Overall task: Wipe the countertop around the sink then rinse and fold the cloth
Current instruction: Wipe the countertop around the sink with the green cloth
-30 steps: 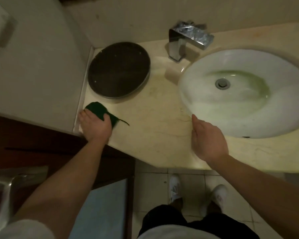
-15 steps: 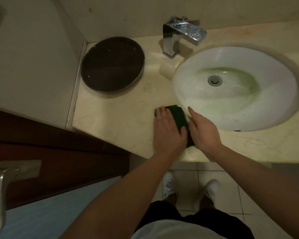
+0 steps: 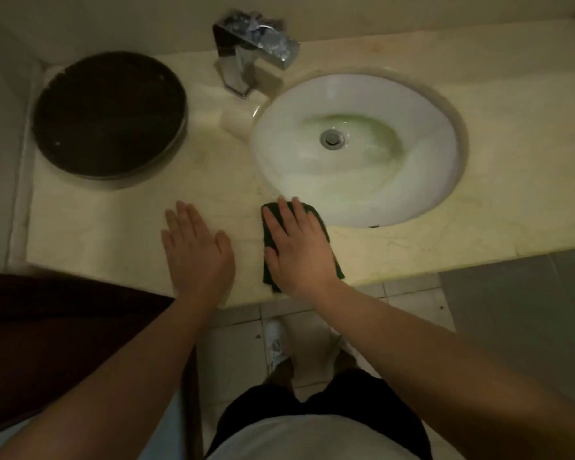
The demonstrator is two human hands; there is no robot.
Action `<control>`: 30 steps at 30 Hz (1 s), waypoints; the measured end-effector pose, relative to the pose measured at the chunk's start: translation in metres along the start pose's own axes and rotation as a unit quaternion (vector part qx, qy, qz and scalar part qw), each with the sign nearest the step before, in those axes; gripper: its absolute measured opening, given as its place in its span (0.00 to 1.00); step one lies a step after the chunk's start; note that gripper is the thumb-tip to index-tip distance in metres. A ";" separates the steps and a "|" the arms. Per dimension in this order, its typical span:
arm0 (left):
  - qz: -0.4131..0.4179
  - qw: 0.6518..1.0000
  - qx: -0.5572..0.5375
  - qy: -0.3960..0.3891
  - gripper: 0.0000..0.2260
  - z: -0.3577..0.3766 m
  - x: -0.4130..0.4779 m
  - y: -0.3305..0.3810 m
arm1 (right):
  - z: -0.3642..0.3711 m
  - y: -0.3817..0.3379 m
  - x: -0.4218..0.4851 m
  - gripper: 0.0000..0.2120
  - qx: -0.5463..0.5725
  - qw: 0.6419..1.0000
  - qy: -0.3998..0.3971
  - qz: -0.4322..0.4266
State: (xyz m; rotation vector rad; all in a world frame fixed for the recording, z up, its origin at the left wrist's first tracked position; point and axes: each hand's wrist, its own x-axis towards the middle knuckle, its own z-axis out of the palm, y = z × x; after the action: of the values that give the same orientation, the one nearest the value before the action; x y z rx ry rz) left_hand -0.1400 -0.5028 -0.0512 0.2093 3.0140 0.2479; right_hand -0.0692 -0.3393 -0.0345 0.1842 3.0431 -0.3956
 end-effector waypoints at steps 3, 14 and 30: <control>-0.008 1.000 -0.001 0.001 0.32 0.001 0.001 0.002 | -0.015 0.066 -0.039 0.30 -0.025 0.995 0.020 0.091; 0.066 0.997 0.010 -0.028 0.33 0.012 -0.004 0.061 | -0.004 0.023 -0.030 0.34 0.000 0.993 0.044 0.114; 0.201 0.974 -0.094 -0.041 0.33 -0.013 0.050 0.106 | -0.048 0.131 -0.014 0.14 0.242 0.907 0.181 0.295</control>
State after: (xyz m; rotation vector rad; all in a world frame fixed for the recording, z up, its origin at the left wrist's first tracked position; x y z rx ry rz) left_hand -0.1770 -0.3943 -0.0252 0.7902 2.8130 0.5414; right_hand -0.0409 -0.2030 -0.0196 1.2892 2.9206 -1.1452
